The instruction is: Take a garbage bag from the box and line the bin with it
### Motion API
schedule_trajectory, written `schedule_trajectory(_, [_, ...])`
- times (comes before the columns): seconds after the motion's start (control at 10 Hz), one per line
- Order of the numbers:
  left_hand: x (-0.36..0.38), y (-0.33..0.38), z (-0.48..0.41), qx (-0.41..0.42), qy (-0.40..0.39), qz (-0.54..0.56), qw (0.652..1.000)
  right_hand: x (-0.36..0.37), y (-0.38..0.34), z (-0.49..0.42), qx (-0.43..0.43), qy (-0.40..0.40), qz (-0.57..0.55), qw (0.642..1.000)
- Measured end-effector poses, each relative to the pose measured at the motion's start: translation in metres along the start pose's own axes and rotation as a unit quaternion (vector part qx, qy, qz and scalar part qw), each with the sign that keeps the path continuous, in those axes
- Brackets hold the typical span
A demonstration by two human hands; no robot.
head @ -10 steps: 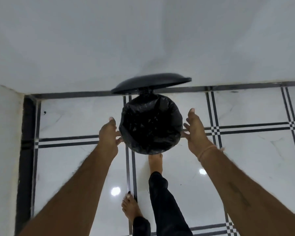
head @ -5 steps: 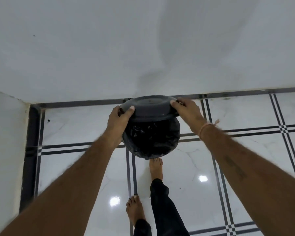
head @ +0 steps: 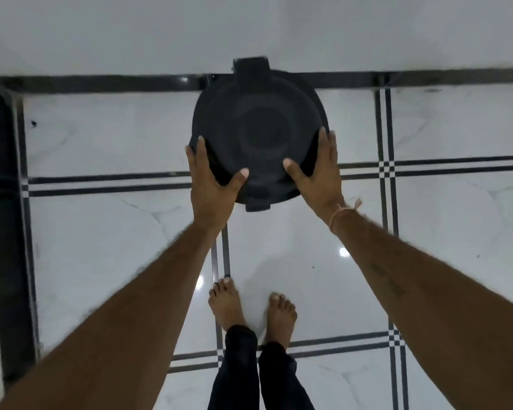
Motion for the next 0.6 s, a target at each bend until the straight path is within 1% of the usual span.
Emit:
schedule_trajectory(0.1, [0.009,-0.011,0.001,0.017,0.022,0.01,1.0,0.007,0.014,0.006,-0.007,0.039,-0.011,0.999])
schedule_trajectory(0.2, [0.006,-0.014,0.004,0.013,0.024,0.0,1.0,0.012,0.011,0.017,0.011,0.037,-0.017,0.999])
schedule_trajectory(0.3, [-0.003,-0.006,0.006,0.006,0.002,-0.016,1.0,0.007,0.003,0.018,0.02,0.001,-0.006,1.0])
schedule_trajectory(0.4, [-0.017,0.012,0.012,0.001,-0.01,-0.074,0.997,-0.011,-0.008,0.019,0.031,-0.023,0.048,0.998])
schedule_trajectory(0.5, [-0.048,0.042,0.028,0.04,0.003,-0.099,0.994,-0.041,-0.046,0.037,-0.028,0.005,0.029,0.999])
schedule_trajectory(0.6, [-0.09,0.087,0.058,0.1,0.02,-0.115,0.988,-0.075,-0.091,0.075,-0.08,-0.007,0.022,0.996])
Point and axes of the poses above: each hand's wrist, its own z-axis away from the middle knuckle, its own x-axis out of the palm, y = z × x, the point moved 3 cm from there along -z, towards the middle knuckle, and after that the axes turned 12 degrees about -z, right-handed, at the moved point
